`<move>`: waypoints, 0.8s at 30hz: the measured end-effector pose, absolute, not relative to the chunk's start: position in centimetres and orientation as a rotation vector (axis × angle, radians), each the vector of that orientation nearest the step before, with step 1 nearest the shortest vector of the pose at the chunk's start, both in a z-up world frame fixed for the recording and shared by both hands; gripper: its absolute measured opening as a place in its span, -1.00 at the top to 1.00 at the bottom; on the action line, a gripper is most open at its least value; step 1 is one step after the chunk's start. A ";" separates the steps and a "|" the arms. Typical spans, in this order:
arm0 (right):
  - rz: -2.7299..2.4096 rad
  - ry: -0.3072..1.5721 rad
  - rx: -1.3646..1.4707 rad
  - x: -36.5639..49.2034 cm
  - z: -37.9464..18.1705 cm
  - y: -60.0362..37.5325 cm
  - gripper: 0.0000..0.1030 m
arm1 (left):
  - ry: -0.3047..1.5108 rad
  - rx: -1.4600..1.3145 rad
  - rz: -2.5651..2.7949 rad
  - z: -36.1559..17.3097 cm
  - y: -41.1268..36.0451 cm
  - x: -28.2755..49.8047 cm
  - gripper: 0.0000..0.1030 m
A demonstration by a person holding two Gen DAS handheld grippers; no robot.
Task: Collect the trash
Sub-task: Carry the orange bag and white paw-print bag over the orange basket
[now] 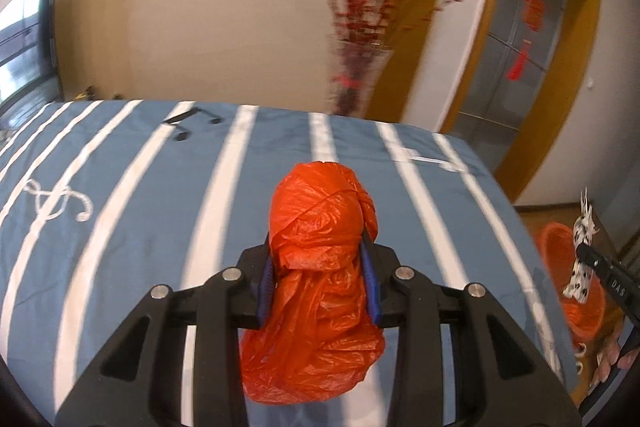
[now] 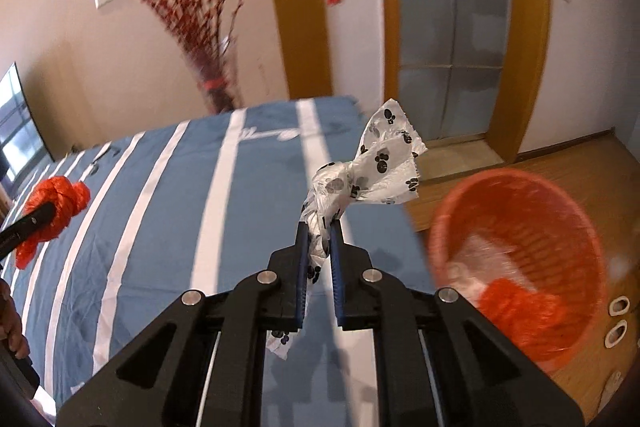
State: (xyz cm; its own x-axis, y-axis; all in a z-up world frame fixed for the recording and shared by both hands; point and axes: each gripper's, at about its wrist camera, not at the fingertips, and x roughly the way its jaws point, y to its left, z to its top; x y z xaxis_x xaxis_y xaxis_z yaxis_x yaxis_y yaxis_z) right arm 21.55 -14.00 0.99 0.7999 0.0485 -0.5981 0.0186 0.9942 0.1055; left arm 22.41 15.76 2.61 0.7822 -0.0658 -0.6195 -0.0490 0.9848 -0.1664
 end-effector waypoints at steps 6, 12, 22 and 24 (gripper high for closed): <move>-0.024 0.575 0.122 18.5 3.2 -18.8 0.79 | 0.671 -0.152 -0.125 3.8 9.8 22.0 0.31; -0.058 0.539 0.157 16.5 4.0 -23.0 0.79 | 0.678 -0.149 -0.260 4.6 3.1 21.8 0.31; -0.078 0.514 0.224 14.7 3.8 -28.9 0.78 | 0.693 -0.114 -0.453 4.8 -8.0 21.2 0.31; -0.076 0.510 0.233 14.7 3.6 -29.6 0.78 | 0.702 -0.115 -0.484 4.6 -9.7 21.5 0.31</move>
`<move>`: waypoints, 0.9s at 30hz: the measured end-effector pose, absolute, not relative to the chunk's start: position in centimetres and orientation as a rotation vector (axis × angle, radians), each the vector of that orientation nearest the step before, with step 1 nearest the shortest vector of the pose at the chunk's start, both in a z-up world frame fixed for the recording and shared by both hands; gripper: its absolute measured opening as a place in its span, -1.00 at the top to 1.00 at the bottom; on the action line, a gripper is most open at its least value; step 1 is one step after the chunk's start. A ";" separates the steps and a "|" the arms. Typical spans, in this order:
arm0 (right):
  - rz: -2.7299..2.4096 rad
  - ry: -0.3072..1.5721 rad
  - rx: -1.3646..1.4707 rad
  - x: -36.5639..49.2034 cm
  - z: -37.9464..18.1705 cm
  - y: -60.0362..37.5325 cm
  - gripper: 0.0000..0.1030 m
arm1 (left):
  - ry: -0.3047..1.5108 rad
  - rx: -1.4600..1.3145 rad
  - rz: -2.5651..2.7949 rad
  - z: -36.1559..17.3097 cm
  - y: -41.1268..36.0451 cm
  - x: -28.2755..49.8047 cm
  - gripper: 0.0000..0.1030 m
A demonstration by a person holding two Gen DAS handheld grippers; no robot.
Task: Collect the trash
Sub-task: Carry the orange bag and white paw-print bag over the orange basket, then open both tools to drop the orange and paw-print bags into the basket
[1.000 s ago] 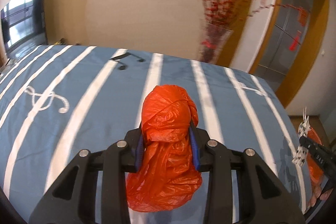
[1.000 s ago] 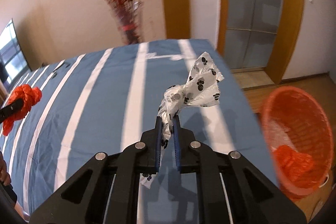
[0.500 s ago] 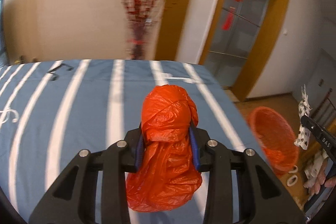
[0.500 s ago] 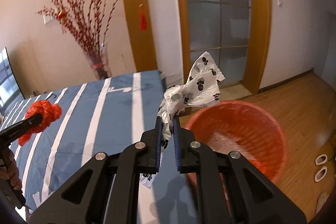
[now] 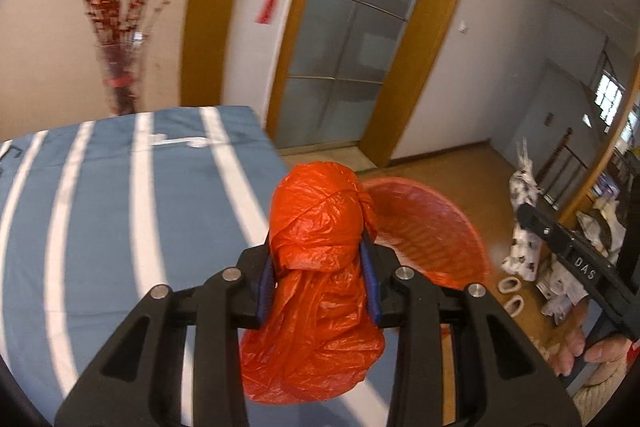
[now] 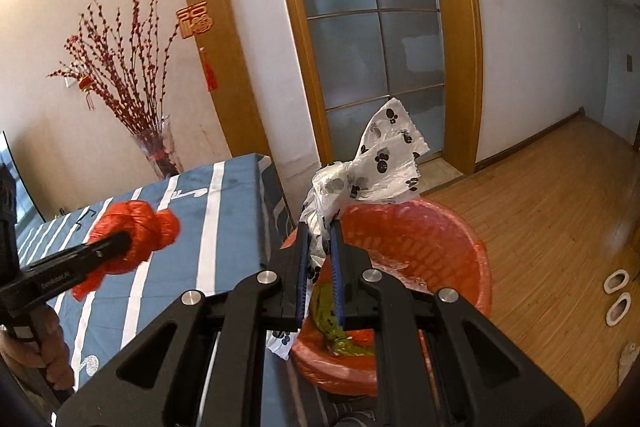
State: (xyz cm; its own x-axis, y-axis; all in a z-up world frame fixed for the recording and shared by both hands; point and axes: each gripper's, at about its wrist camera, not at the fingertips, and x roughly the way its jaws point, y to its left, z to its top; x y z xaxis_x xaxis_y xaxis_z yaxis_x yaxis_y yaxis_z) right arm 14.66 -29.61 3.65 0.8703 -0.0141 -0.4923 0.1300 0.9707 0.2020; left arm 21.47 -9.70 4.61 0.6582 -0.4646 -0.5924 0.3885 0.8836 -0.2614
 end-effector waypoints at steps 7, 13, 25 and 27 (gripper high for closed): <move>-0.068 0.506 0.264 15.2 2.9 -32.0 0.78 | 0.738 -0.124 -0.562 3.0 -14.7 22.9 0.30; -0.076 0.512 0.289 16.3 2.0 -33.5 0.78 | 0.773 -0.134 -0.598 1.5 -17.7 24.2 0.29; -0.113 0.550 0.368 17.3 -0.6 -36.0 0.30 | 0.894 -0.127 -0.621 -3.1 -21.5 27.4 0.06; -0.129 0.547 0.379 16.8 -0.7 -36.4 0.23 | 0.916 -0.129 -0.614 -3.8 -21.6 27.6 0.02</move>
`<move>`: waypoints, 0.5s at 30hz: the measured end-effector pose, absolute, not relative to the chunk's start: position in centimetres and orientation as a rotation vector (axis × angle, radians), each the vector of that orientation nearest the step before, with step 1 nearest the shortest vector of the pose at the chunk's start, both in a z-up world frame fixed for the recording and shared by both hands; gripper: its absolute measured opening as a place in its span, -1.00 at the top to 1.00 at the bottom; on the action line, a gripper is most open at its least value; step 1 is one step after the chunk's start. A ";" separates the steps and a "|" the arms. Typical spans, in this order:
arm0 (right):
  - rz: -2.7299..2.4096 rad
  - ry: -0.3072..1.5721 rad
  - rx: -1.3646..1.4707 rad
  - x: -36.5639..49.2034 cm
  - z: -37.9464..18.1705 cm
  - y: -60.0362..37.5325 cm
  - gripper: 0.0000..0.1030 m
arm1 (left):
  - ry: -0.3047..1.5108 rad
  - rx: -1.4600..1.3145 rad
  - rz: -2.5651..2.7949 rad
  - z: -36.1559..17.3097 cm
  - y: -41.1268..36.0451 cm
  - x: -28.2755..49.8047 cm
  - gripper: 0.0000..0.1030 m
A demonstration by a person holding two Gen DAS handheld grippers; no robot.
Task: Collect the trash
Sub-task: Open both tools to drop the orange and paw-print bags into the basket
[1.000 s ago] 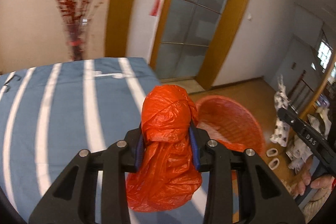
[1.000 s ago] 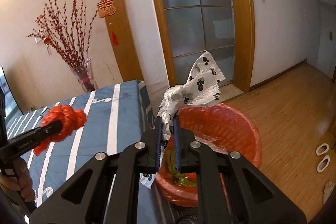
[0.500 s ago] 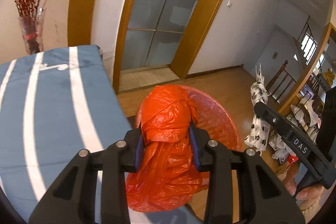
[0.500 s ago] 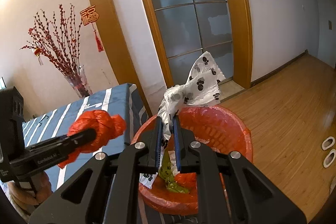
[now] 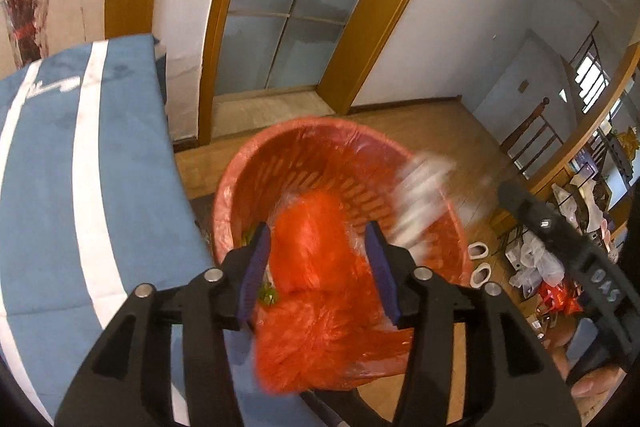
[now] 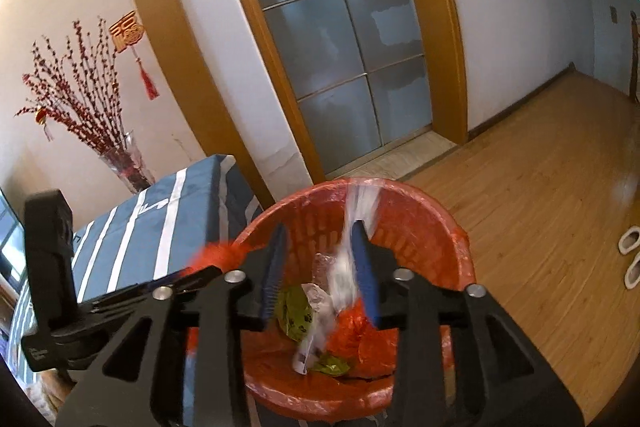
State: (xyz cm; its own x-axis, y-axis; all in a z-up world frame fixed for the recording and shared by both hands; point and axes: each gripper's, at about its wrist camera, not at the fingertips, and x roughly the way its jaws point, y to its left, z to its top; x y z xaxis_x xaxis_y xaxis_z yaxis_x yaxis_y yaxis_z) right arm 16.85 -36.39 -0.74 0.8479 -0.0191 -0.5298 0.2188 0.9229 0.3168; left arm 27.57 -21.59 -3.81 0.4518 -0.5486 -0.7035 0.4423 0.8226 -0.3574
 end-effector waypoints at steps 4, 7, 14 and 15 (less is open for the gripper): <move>-0.166 0.536 0.396 15.4 -0.6 -37.0 -0.02 | 0.933 -0.137 -0.593 -4.3 -20.4 27.5 -0.05; -0.206 0.512 0.376 14.0 0.1 -36.4 -0.37 | 0.904 -0.128 -0.565 -3.6 -18.6 26.6 -0.15; -0.269 0.434 0.320 10.5 2.4 -33.3 -0.96 | 0.750 -0.092 -0.440 0.5 -13.0 22.0 -0.60; -0.292 0.422 0.293 9.8 2.8 -32.4 -0.97 | 0.727 -0.088 -0.423 1.1 -12.2 21.2 -0.62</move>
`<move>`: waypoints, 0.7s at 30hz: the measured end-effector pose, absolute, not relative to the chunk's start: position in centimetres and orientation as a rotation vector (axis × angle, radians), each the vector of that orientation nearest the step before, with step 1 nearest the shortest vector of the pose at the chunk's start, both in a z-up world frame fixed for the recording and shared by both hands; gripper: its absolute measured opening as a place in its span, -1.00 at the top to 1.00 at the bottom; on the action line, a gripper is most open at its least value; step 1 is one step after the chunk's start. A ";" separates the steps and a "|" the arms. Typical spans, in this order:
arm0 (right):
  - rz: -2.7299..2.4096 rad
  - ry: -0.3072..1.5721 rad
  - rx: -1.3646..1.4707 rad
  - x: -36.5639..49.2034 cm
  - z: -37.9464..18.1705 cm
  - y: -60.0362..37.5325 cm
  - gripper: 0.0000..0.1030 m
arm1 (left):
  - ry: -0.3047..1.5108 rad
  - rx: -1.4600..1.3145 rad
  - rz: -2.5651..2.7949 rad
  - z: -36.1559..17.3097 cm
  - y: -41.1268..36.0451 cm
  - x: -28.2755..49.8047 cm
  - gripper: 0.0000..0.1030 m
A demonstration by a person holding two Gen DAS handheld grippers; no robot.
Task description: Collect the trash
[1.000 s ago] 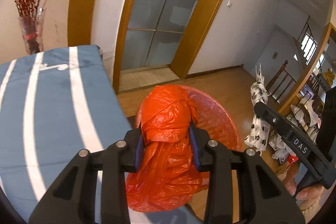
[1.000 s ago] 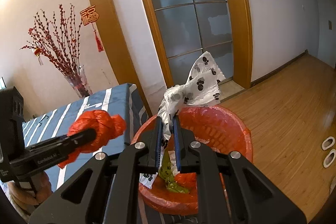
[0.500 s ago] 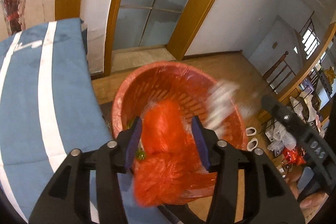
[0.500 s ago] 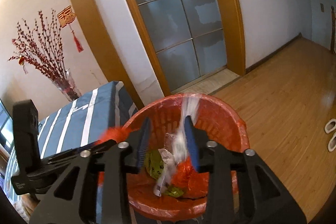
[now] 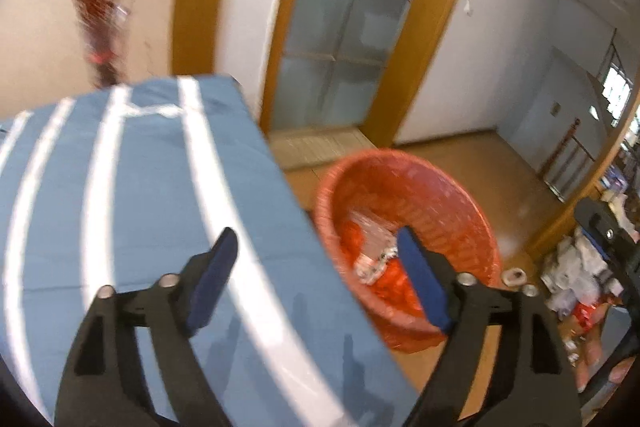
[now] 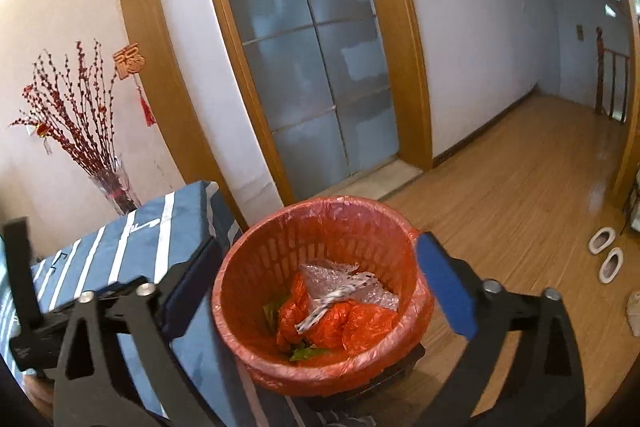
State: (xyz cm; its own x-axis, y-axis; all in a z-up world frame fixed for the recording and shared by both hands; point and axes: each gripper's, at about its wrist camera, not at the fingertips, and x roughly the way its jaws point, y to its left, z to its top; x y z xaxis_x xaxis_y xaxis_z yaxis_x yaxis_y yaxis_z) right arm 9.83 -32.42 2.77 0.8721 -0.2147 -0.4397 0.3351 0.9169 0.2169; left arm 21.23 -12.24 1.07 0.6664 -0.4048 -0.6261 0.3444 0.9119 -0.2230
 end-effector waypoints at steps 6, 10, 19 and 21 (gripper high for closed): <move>-0.341 0.415 0.202 7.6 3.4 -28.8 -0.97 | 0.573 -0.072 -0.297 4.2 -7.3 15.9 -0.90; -0.360 0.390 0.127 6.2 3.8 -26.1 -0.97 | 0.515 -0.078 -0.205 5.5 -4.8 12.9 -0.92; -0.336 0.349 0.077 3.0 3.7 -22.6 -0.97 | 0.476 -0.044 -0.084 5.2 -2.2 7.9 -0.92; -0.327 0.353 0.083 2.4 3.5 -22.4 -0.97 | 0.460 -0.046 -0.066 5.2 -1.6 6.5 -0.92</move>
State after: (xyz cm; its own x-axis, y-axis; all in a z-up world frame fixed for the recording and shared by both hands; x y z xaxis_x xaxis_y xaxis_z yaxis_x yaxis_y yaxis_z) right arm 2.45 -22.36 3.49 0.8864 -0.2997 -0.3528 0.3286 0.9442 0.0235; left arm 6.54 -1.59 5.16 0.8941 -0.0736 -0.4418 0.0530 0.9969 -0.0589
